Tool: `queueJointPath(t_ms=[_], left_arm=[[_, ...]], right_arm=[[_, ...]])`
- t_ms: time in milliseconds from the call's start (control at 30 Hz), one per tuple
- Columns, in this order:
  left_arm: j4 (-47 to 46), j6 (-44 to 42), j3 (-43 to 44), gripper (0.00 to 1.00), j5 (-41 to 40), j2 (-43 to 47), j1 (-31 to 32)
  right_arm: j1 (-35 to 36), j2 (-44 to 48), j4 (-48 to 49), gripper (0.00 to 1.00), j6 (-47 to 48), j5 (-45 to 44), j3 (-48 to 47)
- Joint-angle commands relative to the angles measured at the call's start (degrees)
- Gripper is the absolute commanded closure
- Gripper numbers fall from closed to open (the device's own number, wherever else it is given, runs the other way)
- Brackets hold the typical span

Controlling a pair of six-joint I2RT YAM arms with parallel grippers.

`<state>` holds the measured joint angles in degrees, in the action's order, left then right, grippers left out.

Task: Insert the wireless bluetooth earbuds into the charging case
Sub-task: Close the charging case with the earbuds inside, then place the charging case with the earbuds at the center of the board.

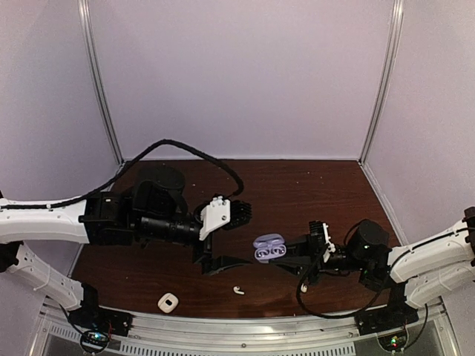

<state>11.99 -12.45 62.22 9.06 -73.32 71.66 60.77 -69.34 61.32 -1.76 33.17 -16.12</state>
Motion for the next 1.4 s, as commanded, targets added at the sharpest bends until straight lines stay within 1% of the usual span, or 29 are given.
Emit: queueJointPath(t_ms=[0, 133, 300, 367, 567, 733, 867, 900, 967, 1033, 1100, 1200, 1267, 1367], left_arm=[[-5.2, 3.0, -2.1, 0.02, 2.2, -0.4, -0.9], [-6.6, 2.8, -2.1, 0.02, 3.8, -2.3, -1.0], [-5.1, 0.6, 0.1, 0.02, 10.9, -6.2, -0.4], [-4.5, -1.3, 0.8, 0.03, 11.6, -6.8, 1.1], [-3.9, -6.6, 1.8, 0.08, 7.4, -5.7, 6.3], [-4.2, -11.1, 1.3, 0.1, -1.4, -5.6, 10.3], [-5.2, -11.4, 0.8, 0.11, -7.6, -5.6, 10.7], [-6.2, -11.0, 0.2, 0.1, -10.0, -5.1, 10.7], [-10.4, -9.3, -2.3, 0.03, -15.1, -3.2, 10.6], [-15.6, -7.5, -5.0, 0.02, -19.4, -1.0, 10.2], [-19.4, -4.2, -7.4, 0.02, -22.4, 1.2, 8.2], [-21.7, 2.5, -9.3, 0.02, -22.6, 3.6, 3.4], [-24.0, 6.9, -11.0, 0.02, -21.6, 5.4, -0.3], [-28.7, 14.9, -13.9, 0.02, -20.7, 7.6, -6.2]], right_arm=[[0.4, 1.7, 0.2, 1.0, -0.2, 0.1, -0.9], [0.6, 2.0, -0.6, 1.0, -0.1, 0.2, -1.4], [0.6, 2.0, 0.3, 1.0, -0.7, -0.6, -1.3], [0.6, 2.1, 0.8, 1.0, -1.1, -0.9, -1.2], [0.1, 1.5, 2.4, 1.0, -3.0, -2.3, -0.3], [-1.2, 0.5, 4.8, 1.0, -5.6, -2.3, 0.7], [-1.6, 0.3, 5.6, 1.0, -6.8, -2.4, 1.0], [-1.7, 0.4, 5.4, 1.0, -7.0, -2.6, 0.9], [-2.1, 0.6, 4.3, 1.0, -7.6, -3.4, 0.8], [-2.5, 0.8, 2.7, 1.0, -7.9, -4.3, 0.4], [-3.3, 1.3, -0.4, 1.0, -8.4, -6.5, -0.4], [-5.7, 1.9, -5.7, 1.0, -10.5, -9.9, -2.1], [-8.9, 1.7, -10.6, 0.99, -11.8, -10.6, -4.2], [-16.6, 0.3, -17.3, 0.98, -14.0, -11.6, -8.3]])
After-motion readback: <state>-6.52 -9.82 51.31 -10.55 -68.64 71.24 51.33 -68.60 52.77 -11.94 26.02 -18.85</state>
